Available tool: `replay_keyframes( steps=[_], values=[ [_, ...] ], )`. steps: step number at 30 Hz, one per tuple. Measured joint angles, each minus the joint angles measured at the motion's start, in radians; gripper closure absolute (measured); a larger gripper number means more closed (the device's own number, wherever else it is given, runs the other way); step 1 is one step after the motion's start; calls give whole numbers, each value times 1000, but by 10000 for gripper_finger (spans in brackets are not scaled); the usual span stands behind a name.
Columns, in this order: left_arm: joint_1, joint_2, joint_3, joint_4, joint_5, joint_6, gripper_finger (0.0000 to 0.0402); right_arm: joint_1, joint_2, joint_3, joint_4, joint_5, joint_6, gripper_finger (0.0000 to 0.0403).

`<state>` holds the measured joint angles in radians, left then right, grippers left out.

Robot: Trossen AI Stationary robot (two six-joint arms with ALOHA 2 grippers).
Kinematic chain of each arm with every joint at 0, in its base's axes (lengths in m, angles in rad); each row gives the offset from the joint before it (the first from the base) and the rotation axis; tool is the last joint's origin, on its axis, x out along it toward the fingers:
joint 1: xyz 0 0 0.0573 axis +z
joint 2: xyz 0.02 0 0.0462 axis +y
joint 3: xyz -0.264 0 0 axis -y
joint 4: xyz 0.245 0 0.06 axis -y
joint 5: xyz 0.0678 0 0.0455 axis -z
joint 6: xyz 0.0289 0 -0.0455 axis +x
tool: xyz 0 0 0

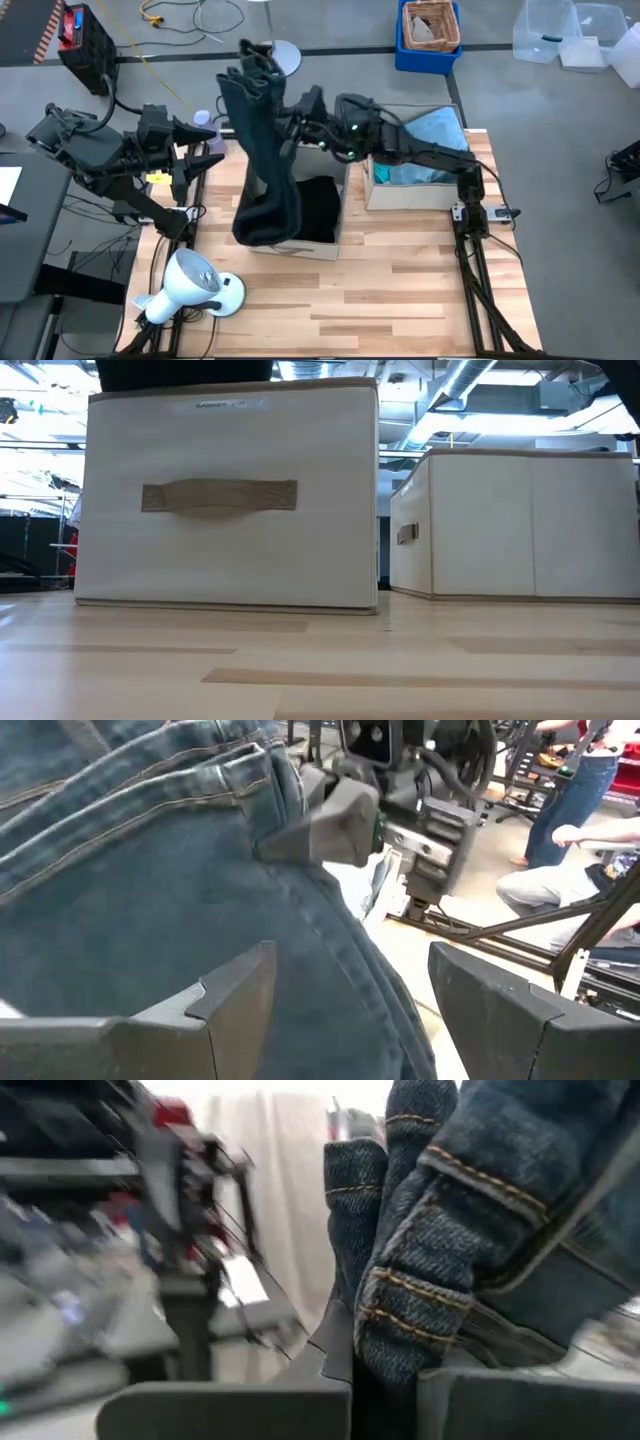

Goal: Sort clothes
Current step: Put the dark blue jeans in the left brown bin

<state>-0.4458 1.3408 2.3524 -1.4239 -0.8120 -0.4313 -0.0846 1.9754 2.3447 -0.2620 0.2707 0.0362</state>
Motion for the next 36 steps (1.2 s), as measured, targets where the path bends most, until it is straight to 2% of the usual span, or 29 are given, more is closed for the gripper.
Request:
replay_keyframes(
  steps=[7,10,13,22,36],
  values=[
    [0,0,0,0,0,-2,146,22,-63,3,-321,163,-113,376],
    [0,0,0,0,0,-2,146,34,-78,0,-470,257,-127,376],
    [0,0,0,0,0,-2,146,39,-96,1,-580,300,-125,376],
    [0,1,0,0,-15,-11,146,98,-39,1,-908,296,-84,376],
    [0,21,0,-1,-51,-42,146,175,144,-10,-897,178,-37,374]
  ],
)
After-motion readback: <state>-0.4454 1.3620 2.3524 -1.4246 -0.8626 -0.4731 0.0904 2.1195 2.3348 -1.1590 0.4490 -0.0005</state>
